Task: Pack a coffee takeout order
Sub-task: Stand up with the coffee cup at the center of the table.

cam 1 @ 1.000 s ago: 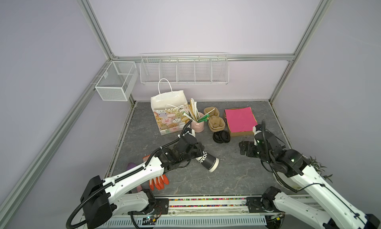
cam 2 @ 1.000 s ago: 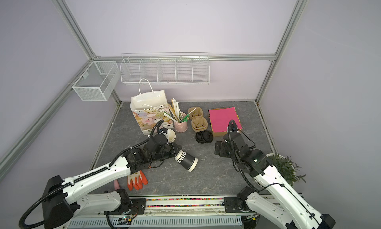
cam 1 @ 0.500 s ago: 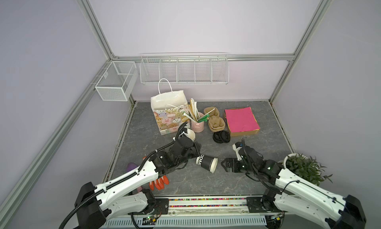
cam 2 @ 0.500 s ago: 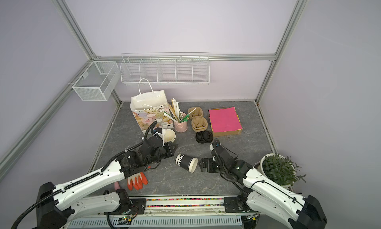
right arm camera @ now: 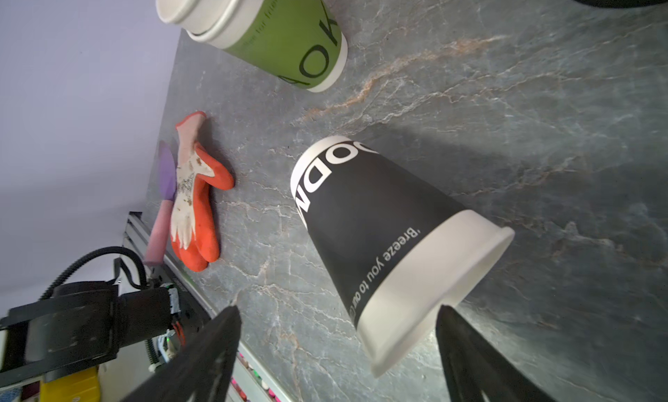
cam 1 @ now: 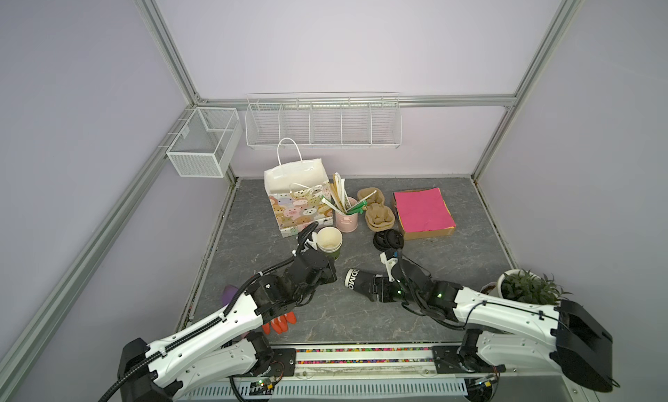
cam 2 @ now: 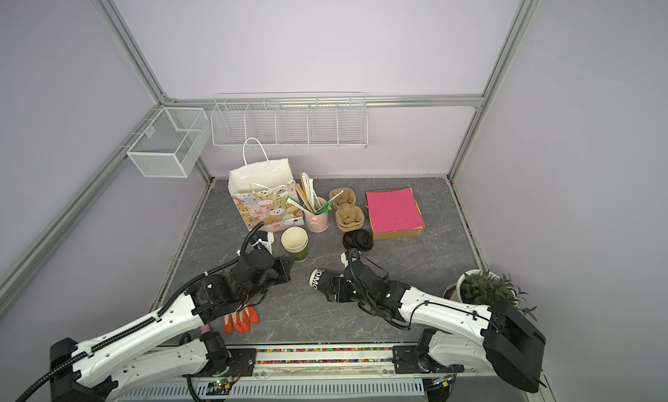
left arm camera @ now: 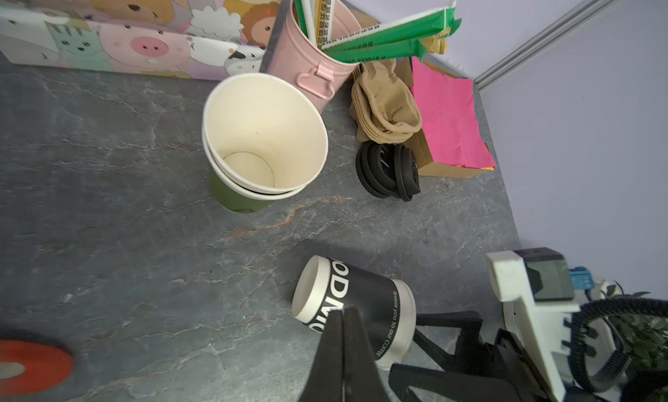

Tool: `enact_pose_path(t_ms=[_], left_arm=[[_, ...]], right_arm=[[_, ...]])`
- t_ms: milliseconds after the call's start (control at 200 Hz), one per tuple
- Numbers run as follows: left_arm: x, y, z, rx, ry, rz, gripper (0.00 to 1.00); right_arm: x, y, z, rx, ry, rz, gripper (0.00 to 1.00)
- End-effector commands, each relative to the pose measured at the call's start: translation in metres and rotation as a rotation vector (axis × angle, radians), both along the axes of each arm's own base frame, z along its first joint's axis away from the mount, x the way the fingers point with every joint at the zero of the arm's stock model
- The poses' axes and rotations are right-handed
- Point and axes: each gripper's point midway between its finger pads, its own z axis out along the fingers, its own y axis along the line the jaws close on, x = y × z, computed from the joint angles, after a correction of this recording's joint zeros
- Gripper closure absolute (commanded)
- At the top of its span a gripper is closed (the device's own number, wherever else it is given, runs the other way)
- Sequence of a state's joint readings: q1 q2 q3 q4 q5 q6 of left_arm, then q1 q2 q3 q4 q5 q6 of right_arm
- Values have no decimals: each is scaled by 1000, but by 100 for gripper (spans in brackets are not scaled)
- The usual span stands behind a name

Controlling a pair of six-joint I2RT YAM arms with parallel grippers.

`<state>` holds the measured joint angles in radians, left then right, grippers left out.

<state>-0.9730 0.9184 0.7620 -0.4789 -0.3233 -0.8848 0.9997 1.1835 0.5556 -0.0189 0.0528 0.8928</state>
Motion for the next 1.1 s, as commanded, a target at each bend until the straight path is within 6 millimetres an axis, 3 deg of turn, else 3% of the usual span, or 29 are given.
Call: enact_pose_path(t_ms=[0,300,680,765,855,945,1099], left_arm=[[3,24,10,81,-37,49,92],[2,59,10,116,-41,102,86],[1,73,21,140,-64,125,85],[1,78,29,173,-74,127,80],[2,88,44,234,-84,135,75],[2,95,59,301,-97,128,54],[6,112,76,446,-113,138,37]], right_arm=[[10,10,15,46,-40,-41,24],[14,15,-4,-18,-43,-29,58],[16,18,-4,-76,-75,15,89],[17,3,-1,-162,-77,-10,93],[18,-30,8,-360,-79,-44,94],[16,-58,24,-514,-84,-55,94],[1,-95,48,-713,-46,2,94]])
